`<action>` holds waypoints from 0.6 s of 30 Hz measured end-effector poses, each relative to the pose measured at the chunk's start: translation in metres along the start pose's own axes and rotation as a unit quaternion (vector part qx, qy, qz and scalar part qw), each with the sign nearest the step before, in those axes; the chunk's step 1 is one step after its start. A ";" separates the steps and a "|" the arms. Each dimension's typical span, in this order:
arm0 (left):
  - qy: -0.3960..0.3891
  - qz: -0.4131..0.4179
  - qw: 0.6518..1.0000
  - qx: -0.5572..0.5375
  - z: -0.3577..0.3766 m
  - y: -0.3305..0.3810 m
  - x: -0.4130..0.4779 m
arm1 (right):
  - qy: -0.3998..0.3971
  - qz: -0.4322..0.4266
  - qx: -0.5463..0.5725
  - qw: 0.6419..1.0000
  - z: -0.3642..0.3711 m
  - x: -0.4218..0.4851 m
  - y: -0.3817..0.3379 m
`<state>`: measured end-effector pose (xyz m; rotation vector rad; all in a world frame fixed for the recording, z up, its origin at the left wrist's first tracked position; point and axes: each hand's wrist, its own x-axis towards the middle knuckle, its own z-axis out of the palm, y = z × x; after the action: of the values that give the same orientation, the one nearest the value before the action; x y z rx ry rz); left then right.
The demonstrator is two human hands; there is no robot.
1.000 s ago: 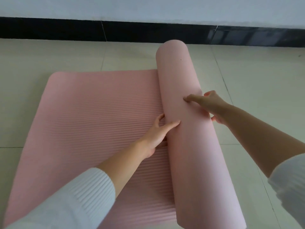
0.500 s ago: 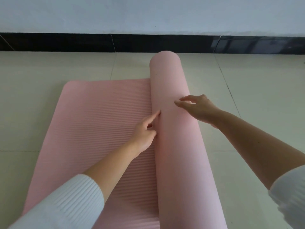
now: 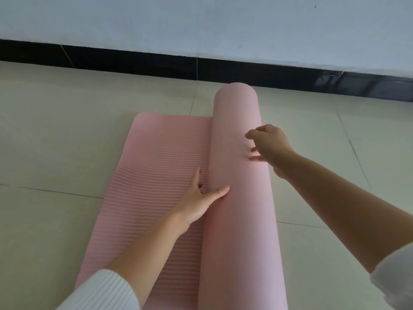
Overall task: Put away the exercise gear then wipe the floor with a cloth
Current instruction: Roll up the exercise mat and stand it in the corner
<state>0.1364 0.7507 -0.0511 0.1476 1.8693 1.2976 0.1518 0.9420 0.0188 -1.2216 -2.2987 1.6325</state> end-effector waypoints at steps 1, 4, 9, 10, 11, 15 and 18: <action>0.010 0.020 1.000 0.008 -0.006 0.000 -0.002 | 0.023 0.001 -0.057 0.998 0.003 0.002 0.001; 0.025 0.079 0.997 0.006 -0.023 -0.001 -0.004 | 0.009 -0.021 -0.150 0.988 0.020 -0.004 0.000; 0.069 0.093 0.993 -0.009 -0.048 0.001 -0.003 | -0.044 -0.075 -0.177 0.980 0.054 -0.022 -0.026; 0.067 0.081 0.994 -0.019 -0.053 0.002 -0.003 | -0.055 -0.083 -0.183 0.978 0.063 -0.025 -0.034; 0.063 0.069 0.995 -0.025 -0.058 0.002 -0.004 | -0.070 -0.092 -0.188 0.975 0.072 -0.027 -0.041; 0.050 0.020 0.999 -0.005 -0.077 -0.006 -0.012 | -0.143 -0.118 -0.129 0.974 0.102 -0.035 -0.063; 0.060 0.027 0.998 -0.014 -0.104 -0.020 -0.015 | -0.110 -0.108 -0.029 0.988 0.110 -0.028 -0.072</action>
<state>0.0819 0.6592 -0.0468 0.1072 1.9593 1.3951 0.0788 0.8316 0.0407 -0.7995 -2.5199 1.7066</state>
